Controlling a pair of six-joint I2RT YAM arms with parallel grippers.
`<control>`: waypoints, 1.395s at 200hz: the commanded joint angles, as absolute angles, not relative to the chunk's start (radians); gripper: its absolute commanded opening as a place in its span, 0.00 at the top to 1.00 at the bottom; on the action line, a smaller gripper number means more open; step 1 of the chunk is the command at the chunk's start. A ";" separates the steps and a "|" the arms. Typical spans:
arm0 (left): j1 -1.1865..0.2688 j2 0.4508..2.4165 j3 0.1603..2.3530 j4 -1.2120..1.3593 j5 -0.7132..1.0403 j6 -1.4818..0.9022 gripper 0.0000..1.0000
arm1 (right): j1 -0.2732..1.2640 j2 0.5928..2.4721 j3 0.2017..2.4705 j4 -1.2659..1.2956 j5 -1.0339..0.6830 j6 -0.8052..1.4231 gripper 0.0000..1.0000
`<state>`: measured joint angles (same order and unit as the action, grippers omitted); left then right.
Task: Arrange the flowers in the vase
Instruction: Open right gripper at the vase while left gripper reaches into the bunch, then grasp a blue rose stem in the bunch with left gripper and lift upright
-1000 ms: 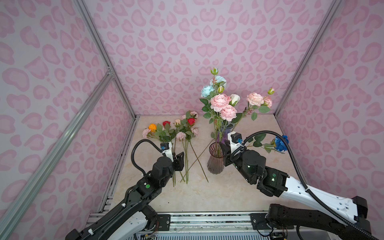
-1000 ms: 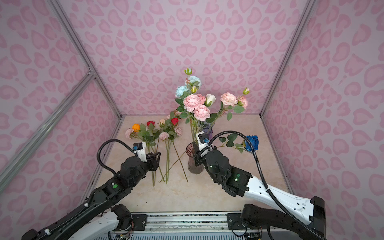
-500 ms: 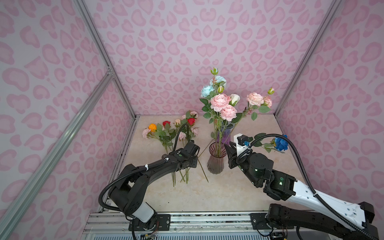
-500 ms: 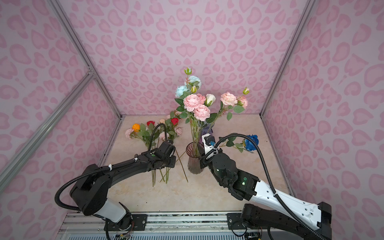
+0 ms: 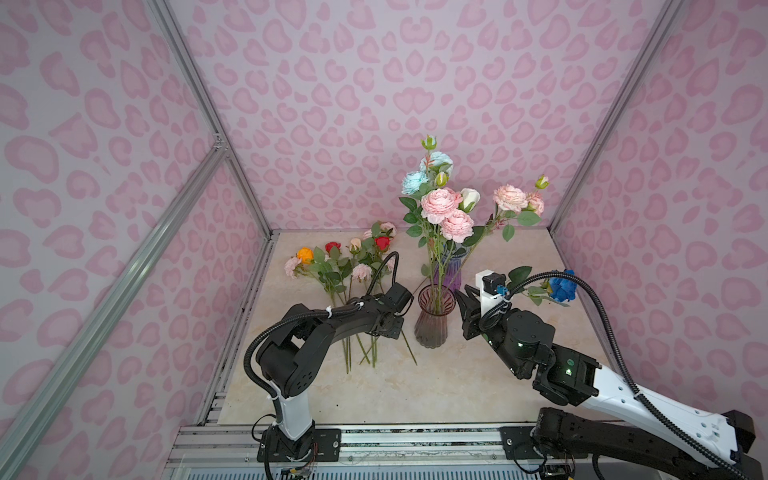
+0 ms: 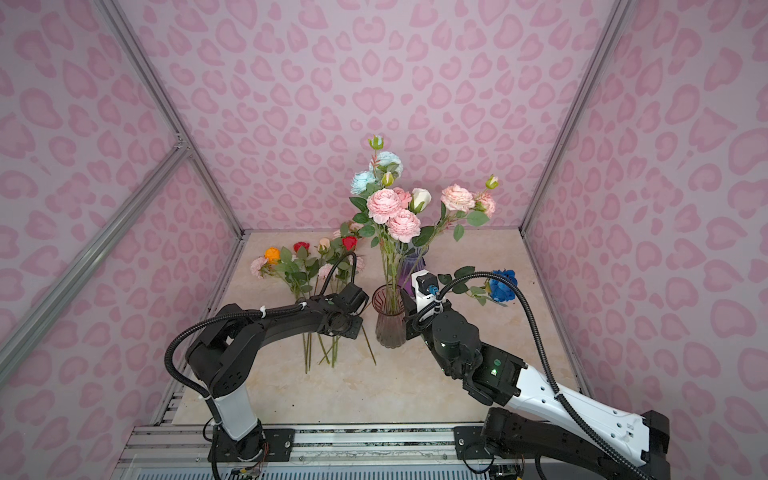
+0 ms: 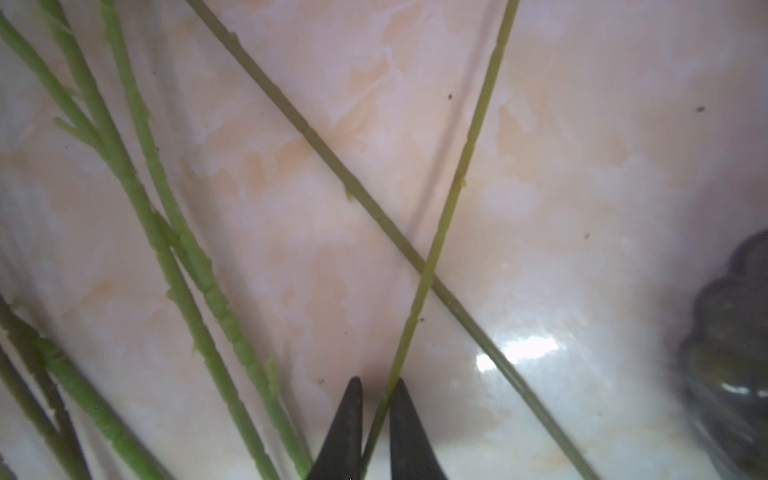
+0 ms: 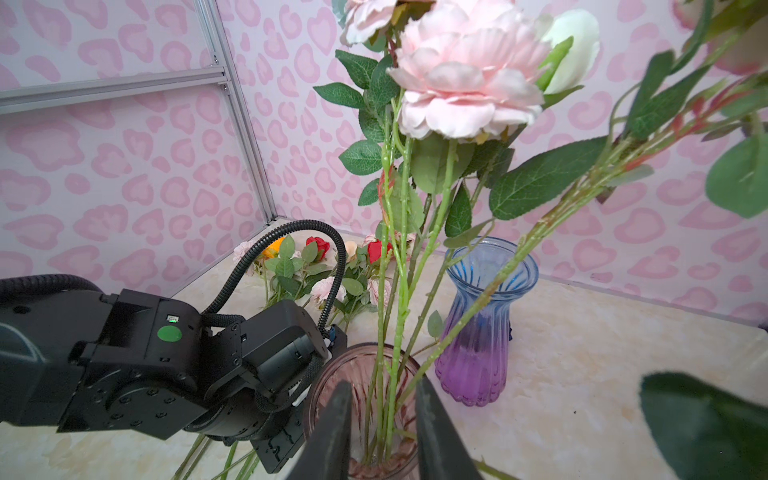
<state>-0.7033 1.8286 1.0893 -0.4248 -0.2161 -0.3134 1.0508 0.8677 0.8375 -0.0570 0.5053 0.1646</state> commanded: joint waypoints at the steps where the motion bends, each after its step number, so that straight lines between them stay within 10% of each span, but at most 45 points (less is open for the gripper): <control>1: -0.705 1.824 1.093 -0.450 -0.234 -0.315 0.90 | 1.050 0.868 0.835 -0.054 0.516 0.158 0.72; 279: -0.639 0.729 0.708 -0.287 -0.482 -0.520 0.97 | 1.050 0.882 0.905 -0.078 0.438 0.184 0.64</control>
